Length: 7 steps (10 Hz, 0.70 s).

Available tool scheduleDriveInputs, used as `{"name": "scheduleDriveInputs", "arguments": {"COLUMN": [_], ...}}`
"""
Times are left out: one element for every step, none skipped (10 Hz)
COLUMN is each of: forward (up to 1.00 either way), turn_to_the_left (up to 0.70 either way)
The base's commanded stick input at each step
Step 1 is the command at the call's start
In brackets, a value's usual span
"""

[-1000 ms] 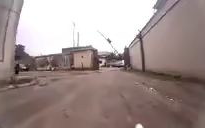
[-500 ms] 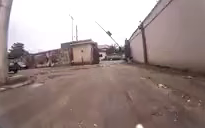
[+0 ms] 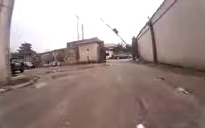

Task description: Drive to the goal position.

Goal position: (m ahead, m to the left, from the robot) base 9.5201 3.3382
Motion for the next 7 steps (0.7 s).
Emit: {"name": "scheduleDriveInputs", "arguments": {"forward": [0.7,0.7,0.7,0.7,0.7,0.7,0.7], "turn_to_the_left": [0.0,0.0,0.0,0.0,0.0,0.0,0.0]}}
